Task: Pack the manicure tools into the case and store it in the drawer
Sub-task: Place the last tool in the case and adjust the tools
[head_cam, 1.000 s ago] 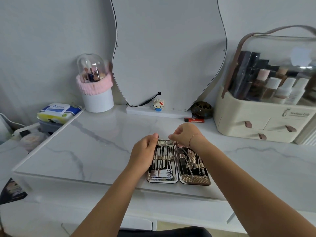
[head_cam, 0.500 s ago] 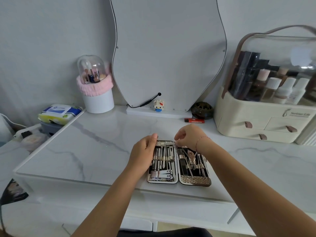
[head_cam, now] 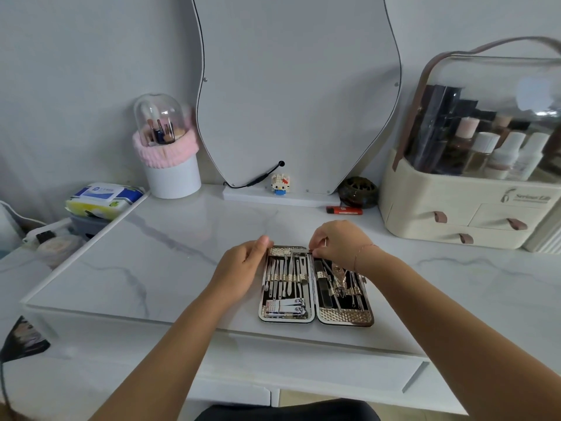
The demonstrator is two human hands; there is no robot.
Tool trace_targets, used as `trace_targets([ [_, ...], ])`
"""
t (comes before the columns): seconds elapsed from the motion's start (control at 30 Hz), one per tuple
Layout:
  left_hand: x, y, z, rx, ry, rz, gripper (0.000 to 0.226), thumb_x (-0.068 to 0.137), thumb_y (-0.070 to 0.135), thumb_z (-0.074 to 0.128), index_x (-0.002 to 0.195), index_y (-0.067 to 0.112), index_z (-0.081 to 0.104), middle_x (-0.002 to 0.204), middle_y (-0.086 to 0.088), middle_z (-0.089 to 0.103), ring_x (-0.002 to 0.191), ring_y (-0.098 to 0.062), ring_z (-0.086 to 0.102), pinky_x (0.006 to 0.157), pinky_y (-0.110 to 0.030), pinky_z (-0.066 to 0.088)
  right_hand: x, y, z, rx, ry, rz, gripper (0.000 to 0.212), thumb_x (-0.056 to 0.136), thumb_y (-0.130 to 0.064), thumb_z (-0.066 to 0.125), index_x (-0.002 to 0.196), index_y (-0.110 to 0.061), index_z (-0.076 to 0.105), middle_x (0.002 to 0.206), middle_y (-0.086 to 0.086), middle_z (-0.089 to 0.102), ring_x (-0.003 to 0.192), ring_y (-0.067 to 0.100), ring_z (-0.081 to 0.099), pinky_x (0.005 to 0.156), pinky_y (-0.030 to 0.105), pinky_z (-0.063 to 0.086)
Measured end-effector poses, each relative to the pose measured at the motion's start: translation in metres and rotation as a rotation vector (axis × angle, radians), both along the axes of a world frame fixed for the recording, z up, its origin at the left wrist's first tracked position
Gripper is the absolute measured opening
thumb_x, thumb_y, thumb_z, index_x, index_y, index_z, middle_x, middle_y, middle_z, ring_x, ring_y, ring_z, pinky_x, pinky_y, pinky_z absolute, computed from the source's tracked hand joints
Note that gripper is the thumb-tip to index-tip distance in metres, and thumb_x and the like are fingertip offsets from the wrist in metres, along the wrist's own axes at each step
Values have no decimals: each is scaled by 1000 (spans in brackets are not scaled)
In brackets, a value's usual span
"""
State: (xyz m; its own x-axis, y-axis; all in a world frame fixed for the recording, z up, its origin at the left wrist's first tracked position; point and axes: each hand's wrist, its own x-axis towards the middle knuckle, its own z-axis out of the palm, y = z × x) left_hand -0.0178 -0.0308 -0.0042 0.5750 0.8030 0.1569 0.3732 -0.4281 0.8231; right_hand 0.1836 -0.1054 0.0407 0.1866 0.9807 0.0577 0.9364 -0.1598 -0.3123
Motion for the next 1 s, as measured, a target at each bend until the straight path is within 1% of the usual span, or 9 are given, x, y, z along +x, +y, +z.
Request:
trace_targets([
  [0.07,-1,0,0,-21,-22,-8,61,87,60,24,118,25,63,125,9,61,114,1,47,93,-19,30,0,0,2,-10,4,15,13,83,-21,66,94,-21,72,97,-4,70,86,10,60,80,21,46],
  [0.17,-1,1,0,-28,-35,-11,62,85,62,23,117,26,63,124,9,61,114,0,48,93,-20,30,1,0,5,-33,2,37,14,83,-19,66,95,-19,72,98,-3,69,86,10,59,78,20,45],
  [0.33,-1,1,-1,-45,-44,-8,64,84,63,22,116,26,64,122,11,62,116,-3,50,92,-20,31,1,2,8,-42,-7,52,13,81,-17,67,93,-18,73,96,-2,71,87,13,64,85,28,52],
  [0.53,-1,1,-1,-58,-45,-19,66,83,65,21,115,27,65,122,11,62,116,-3,51,93,-19,31,-1,8,5,-32,23,61,13,80,-16,67,91,-19,74,94,-4,72,85,10,64,85,27,53],
  [0.63,-2,0,-1,-53,-42,-24,67,82,65,21,114,27,66,120,11,63,113,-2,52,92,-19,31,-1,10,5,-11,111,51,12,79,-14,70,89,-17,75,89,-2,72,82,10,64,81,24,53],
  [0.73,-1,1,-2,-53,-37,-29,67,82,66,21,113,27,66,120,11,64,113,-3,52,92,-20,32,-1,10,5,20,194,47,12,76,-13,73,88,-15,75,84,-3,71,78,9,64,74,16,51],
  [0.87,1,3,-2,-55,-33,-30,67,82,67,21,114,28,66,120,11,64,114,-3,53,93,-20,33,-1,12,2,33,231,45,12,75,-13,75,87,-15,73,78,-5,68,75,9,64,72,15,50],
  [1.0,-1,4,-4,-63,-42,-33,66,83,67,21,114,29,66,120,12,64,116,-5,54,97,-22,34,1,7,2,61,241,57,17,76,-17,75,92,-15,72,81,-7,67,73,2,61,67,7,46],
])
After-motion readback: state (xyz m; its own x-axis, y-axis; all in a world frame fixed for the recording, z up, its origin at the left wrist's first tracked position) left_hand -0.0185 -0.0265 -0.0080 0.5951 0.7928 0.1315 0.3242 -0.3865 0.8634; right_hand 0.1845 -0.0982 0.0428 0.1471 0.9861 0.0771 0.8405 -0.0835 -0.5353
